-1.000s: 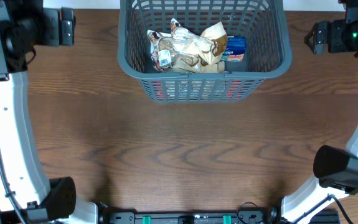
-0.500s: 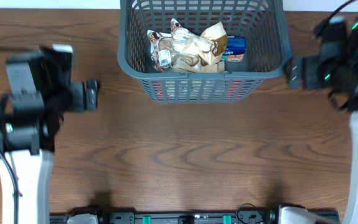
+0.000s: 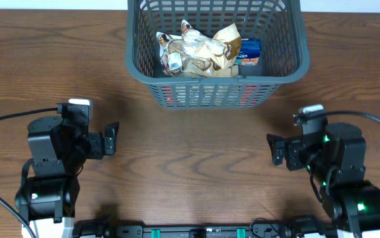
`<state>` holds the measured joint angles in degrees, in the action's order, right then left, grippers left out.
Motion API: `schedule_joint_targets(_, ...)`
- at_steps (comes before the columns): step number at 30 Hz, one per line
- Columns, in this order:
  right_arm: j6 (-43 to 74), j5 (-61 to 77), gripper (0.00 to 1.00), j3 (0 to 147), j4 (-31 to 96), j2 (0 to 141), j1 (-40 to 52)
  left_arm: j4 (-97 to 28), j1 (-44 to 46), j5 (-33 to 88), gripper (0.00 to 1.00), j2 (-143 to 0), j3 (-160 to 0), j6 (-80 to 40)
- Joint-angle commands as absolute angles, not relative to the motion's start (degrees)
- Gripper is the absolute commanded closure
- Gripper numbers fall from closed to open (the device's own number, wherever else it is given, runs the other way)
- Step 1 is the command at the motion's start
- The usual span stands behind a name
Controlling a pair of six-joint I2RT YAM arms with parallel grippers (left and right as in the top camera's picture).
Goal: Pack container
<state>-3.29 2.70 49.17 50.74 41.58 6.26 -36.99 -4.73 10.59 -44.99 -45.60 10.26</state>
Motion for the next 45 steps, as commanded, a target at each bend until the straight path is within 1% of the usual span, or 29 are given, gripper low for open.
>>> schedule_joint_targets(1,-1.7,1.5,0.01,48.0,51.3,39.6,6.8,-36.4,-4.8,11.6,0.01,-44.7,-45.5,9.3)
schedule_joint_targets(10,-1.7,1.5,0.01,48.0,56.6,39.7,6.8,-36.4,-4.6,11.6,0.02,-44.9,-45.5,9.3)
schedule_joint_targets(28,-1.7,1.5,0.01,48.0,56.8,38.8,6.7,-36.4,-4.6,11.6,0.01,-44.9,-45.5,9.3)
schedule_joint_targets(32,-1.8,1.4,0.01,47.9,57.1,33.5,6.4,-36.4,-4.6,11.6,0.01,-44.9,-45.5,9.3)
schedule_joint_targets(38,-1.7,3.1,0.01,44.1,56.0,19.8,6.5,-36.4,-4.6,11.6,0.01,-44.9,-45.5,9.3)
schedule_joint_targets(41,-1.7,3.0,0.01,39.3,52.5,12.9,6.4,-36.4,-4.6,11.6,0.01,-44.9,-45.5,9.3)
schedule_joint_targets(45,-1.7,2.8,0.01,30.2,42.7,6.7,6.4,-36.4,-4.6,11.6,0.01,-44.9,-45.5,9.3)
